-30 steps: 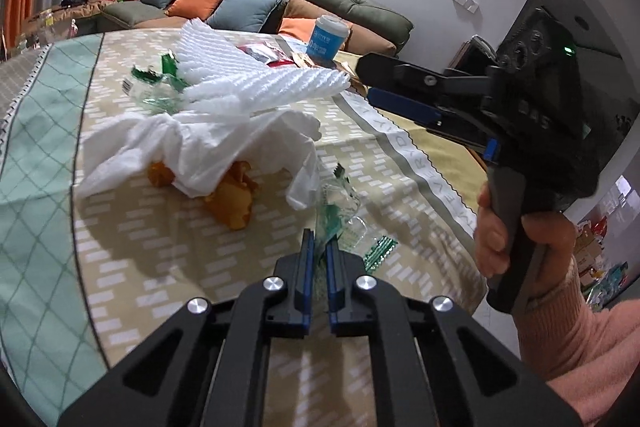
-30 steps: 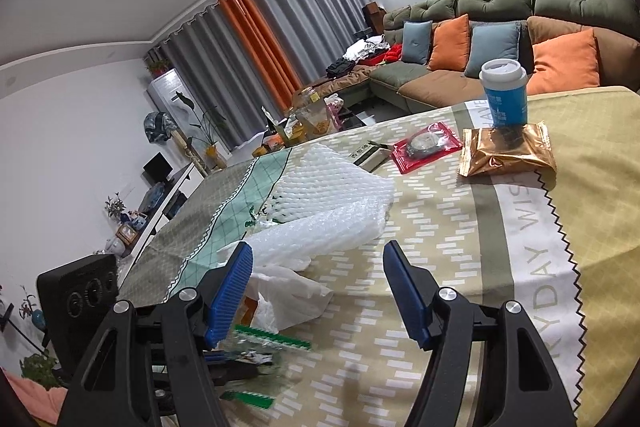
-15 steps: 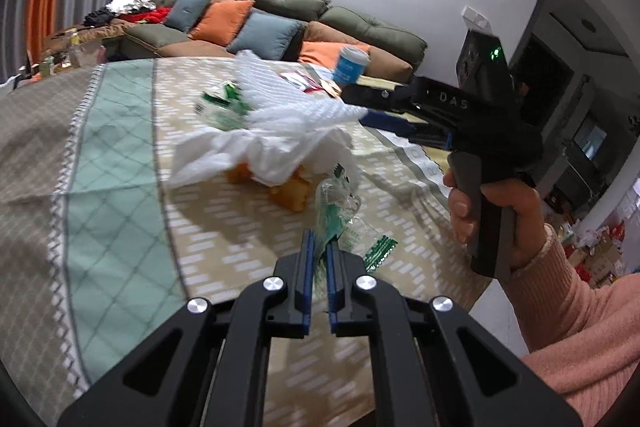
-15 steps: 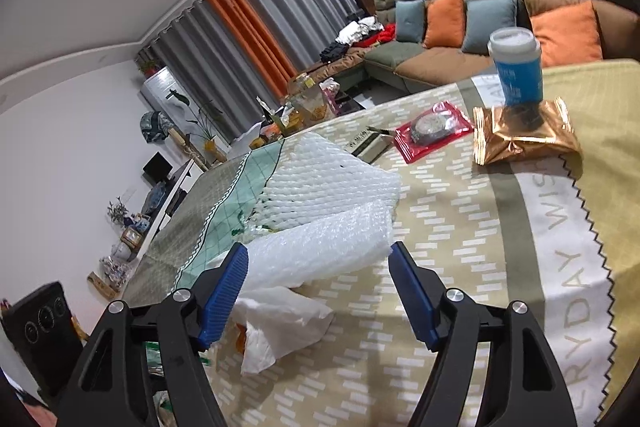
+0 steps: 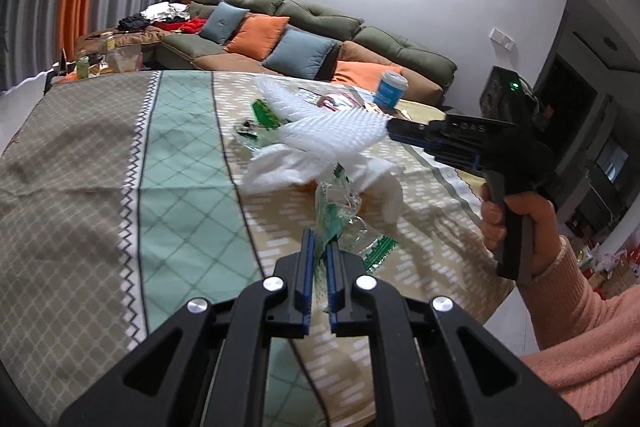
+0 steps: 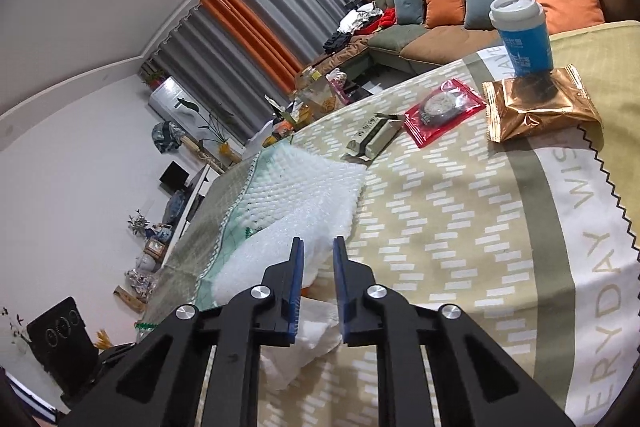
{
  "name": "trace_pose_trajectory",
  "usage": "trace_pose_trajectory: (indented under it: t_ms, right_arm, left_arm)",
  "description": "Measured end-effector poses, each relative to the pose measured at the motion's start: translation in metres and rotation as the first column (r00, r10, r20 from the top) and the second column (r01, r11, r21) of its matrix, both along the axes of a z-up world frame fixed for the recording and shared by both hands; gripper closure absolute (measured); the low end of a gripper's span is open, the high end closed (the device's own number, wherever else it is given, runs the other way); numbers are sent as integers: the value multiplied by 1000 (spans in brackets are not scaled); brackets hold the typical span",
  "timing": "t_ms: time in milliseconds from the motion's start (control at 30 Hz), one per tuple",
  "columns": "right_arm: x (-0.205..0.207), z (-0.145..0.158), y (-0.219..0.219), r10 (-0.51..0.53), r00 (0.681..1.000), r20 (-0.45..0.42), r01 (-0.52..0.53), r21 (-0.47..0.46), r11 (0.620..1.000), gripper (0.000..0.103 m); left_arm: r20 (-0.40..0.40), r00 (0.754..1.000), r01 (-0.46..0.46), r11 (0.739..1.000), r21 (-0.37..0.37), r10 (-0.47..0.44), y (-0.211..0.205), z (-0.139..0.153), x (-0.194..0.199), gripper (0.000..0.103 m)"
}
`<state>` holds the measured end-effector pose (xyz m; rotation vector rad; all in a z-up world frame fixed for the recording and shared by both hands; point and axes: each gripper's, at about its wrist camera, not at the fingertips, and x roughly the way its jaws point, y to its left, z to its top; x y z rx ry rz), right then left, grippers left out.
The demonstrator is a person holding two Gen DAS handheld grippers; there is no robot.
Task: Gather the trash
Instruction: 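Grasp the clear plastic wrapper with the left tool and lift it, then carry the wrapper to the teal bin and open the left tool while the right tool drops the foam mesh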
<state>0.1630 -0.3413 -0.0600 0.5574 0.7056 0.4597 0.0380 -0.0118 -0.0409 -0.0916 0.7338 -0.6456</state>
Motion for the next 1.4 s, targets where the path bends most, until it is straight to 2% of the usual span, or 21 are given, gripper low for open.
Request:
trace_pose_trajectory:
  t_ms: [100,567,900,1200,1400]
  right_arm:
    - [-5,8,3,15,1000,25,-15,-1,1000,98]
    - [-18,41,23,83,991,107,-90,55,994,98]
    - [-24,72,59,174,964,201,-190,62,980,98]
    - [-9,62,111,289,940,179,-306,76,949,98]
    - [7,55,152,362,919,157,-379,93,921,98]
  left_arm:
    - [8,1000,-26,1000,1,26,8,2,0,95]
    - [27,992,-124,992,-28,125,50,7,-1,95]
    - [38,981,-187,981,-42,189,76,10,-4,95]
    - [59,963,-262,964,-42,264,106,18,-11,95]
    - [60,938,-341,939,-40,342,138,21,-16,95]
